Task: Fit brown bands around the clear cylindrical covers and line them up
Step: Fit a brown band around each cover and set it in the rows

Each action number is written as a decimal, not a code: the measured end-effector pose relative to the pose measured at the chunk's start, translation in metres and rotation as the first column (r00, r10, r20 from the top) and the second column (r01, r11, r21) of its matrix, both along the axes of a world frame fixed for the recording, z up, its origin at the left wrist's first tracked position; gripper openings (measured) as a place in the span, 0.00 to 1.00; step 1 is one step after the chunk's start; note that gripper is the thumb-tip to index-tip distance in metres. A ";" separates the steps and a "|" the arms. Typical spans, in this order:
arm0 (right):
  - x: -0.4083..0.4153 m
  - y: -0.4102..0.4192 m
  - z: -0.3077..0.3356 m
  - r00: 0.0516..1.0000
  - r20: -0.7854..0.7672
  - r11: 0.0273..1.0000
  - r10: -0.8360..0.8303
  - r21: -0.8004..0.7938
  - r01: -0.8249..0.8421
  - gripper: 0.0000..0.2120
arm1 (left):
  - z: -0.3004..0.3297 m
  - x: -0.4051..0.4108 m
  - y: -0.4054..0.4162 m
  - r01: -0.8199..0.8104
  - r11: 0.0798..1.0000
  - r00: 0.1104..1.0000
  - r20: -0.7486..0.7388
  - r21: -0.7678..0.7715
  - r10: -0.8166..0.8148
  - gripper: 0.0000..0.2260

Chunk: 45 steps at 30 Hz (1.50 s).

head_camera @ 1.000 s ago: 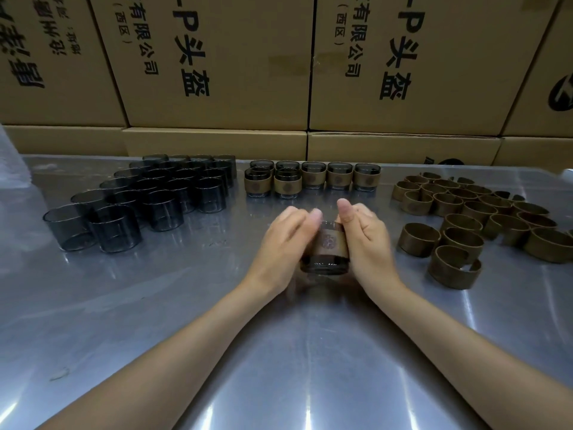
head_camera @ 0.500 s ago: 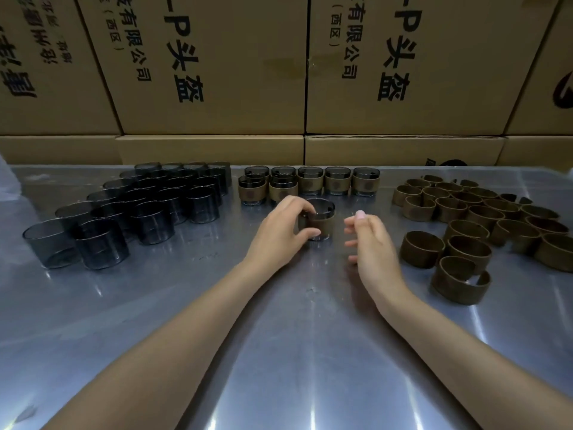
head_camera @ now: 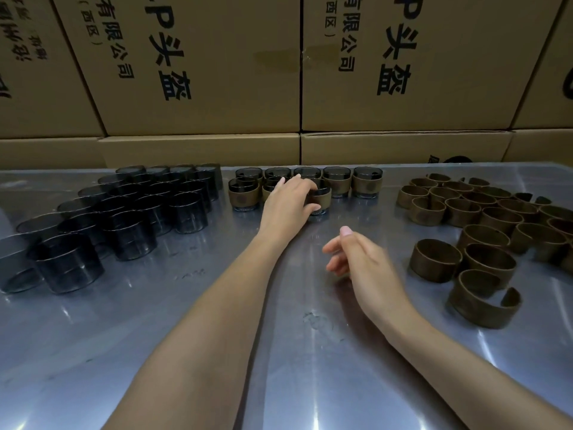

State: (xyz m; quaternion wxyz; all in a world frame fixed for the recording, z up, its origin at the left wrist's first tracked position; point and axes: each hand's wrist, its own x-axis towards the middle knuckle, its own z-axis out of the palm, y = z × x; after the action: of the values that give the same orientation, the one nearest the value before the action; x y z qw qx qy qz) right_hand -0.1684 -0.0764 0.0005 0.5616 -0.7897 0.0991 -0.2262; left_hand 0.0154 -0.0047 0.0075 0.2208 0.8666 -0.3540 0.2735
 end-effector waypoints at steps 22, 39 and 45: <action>0.000 0.000 -0.001 1.000 -0.026 1.000 0.014 -0.019 -0.014 0.21 | -0.002 0.008 0.000 -0.080 0.997 0.997 0.013 -0.025 0.080 0.16; -0.005 0.000 0.006 1.000 -0.008 1.000 -0.002 0.000 0.002 0.19 | 0.001 -0.094 0.047 -0.013 0.996 0.999 0.035 -0.093 0.016 0.17; -0.023 0.006 0.009 0.998 0.020 0.985 -0.063 -0.160 0.066 0.18 | 0.003 -0.146 0.111 -0.133 0.991 0.991 -0.013 -0.015 0.133 0.13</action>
State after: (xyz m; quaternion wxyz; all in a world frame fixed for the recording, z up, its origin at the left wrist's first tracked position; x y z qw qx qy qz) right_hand -0.1916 -0.0705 0.0093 0.4893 -0.8270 0.1019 -0.2574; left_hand -0.1305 0.1065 0.0108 0.2111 0.8883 -0.2918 0.2851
